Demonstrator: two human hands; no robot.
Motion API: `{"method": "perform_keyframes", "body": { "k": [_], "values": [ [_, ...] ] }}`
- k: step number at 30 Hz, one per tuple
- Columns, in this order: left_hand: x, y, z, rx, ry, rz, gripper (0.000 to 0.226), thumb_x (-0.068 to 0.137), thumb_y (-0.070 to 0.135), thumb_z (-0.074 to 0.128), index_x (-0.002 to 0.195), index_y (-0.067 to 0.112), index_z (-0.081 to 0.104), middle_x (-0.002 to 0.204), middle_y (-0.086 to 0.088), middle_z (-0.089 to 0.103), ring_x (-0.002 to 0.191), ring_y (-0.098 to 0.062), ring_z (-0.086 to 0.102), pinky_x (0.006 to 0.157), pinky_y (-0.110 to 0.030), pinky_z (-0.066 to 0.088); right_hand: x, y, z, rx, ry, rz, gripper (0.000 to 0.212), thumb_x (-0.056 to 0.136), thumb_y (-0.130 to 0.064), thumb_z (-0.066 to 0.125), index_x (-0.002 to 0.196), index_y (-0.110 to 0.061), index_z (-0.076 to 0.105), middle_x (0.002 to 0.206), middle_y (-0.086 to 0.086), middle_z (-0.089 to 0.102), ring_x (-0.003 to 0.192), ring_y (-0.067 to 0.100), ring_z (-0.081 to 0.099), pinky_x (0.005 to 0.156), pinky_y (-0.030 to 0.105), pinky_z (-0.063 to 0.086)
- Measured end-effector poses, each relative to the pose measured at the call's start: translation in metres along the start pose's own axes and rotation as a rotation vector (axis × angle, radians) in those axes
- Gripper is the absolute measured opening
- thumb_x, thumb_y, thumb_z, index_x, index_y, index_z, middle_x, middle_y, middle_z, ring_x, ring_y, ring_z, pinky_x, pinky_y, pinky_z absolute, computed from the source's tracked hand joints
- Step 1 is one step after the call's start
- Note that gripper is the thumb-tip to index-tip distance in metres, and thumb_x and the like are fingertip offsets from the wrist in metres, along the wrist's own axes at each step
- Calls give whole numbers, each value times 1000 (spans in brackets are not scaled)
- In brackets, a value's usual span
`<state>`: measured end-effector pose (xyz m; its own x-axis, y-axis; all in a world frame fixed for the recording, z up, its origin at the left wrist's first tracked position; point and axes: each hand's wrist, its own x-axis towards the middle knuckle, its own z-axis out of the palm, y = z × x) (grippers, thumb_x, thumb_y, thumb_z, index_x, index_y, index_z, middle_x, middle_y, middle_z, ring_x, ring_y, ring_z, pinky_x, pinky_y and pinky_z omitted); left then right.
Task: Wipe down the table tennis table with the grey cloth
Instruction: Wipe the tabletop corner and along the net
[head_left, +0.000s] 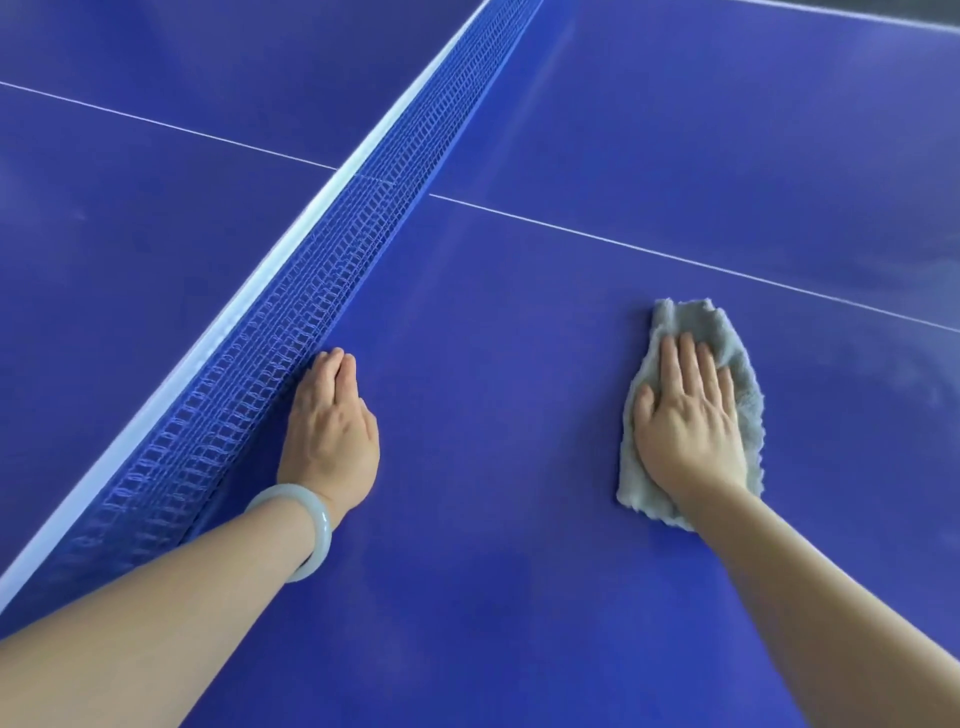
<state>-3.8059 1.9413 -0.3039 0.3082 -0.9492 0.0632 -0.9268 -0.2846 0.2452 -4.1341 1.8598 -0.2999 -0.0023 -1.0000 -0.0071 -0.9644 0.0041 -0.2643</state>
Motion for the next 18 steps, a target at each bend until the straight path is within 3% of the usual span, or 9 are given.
{"method": "perform_keyframes", "body": {
  "k": [4,7,10,13,15,16,18],
  "values": [
    [-7,20,-1,55,-59,85,50,95,-5,44,145,-6,38,151,-23,35,146,-39,25,121,-49,21,8,-10,4,-15,-20,86,64,101,-38,19,160,-19,4,167,-2,-1,153,13,-7,124,35,-8],
    [-31,74,4,-9,-94,277,46,100,9,46,145,0,41,151,-18,37,146,-36,27,121,-46,23,5,-2,0,-8,-23,21,61,103,-35,23,160,-20,8,167,-5,2,153,13,-5,124,35,-7],
    [-48,132,25,-1,-114,395,52,104,25,36,151,4,32,157,-16,29,149,-35,20,123,-46,14,3,6,-5,63,-45,-135,56,104,-30,32,158,-26,20,165,-13,11,153,10,0,124,34,-5],
    [-49,161,35,98,-132,321,61,104,35,24,157,8,14,163,-15,14,152,-33,7,123,-50,5,3,24,-14,54,-126,-401,55,104,-32,36,157,-31,22,162,-20,12,152,4,1,124,30,-3],
    [-49,163,37,119,-137,298,62,102,37,18,158,10,11,164,-14,12,152,-31,6,123,-51,6,17,45,-20,2,-148,-477,56,103,-36,34,157,-32,22,162,-18,12,152,5,3,124,28,-3],
    [-50,162,37,116,-140,297,63,102,37,16,158,10,11,164,-14,13,152,-31,7,123,-51,7,29,55,-21,-16,-120,-430,56,103,-37,34,157,-31,23,163,-14,14,152,8,5,124,29,-2],
    [-51,162,37,112,-143,298,63,100,37,12,158,10,13,164,-15,15,152,-31,9,123,-52,10,53,73,-24,-7,-27,-145,57,102,-35,33,157,-25,24,165,-6,17,153,14,8,125,33,0]
  ]
}}
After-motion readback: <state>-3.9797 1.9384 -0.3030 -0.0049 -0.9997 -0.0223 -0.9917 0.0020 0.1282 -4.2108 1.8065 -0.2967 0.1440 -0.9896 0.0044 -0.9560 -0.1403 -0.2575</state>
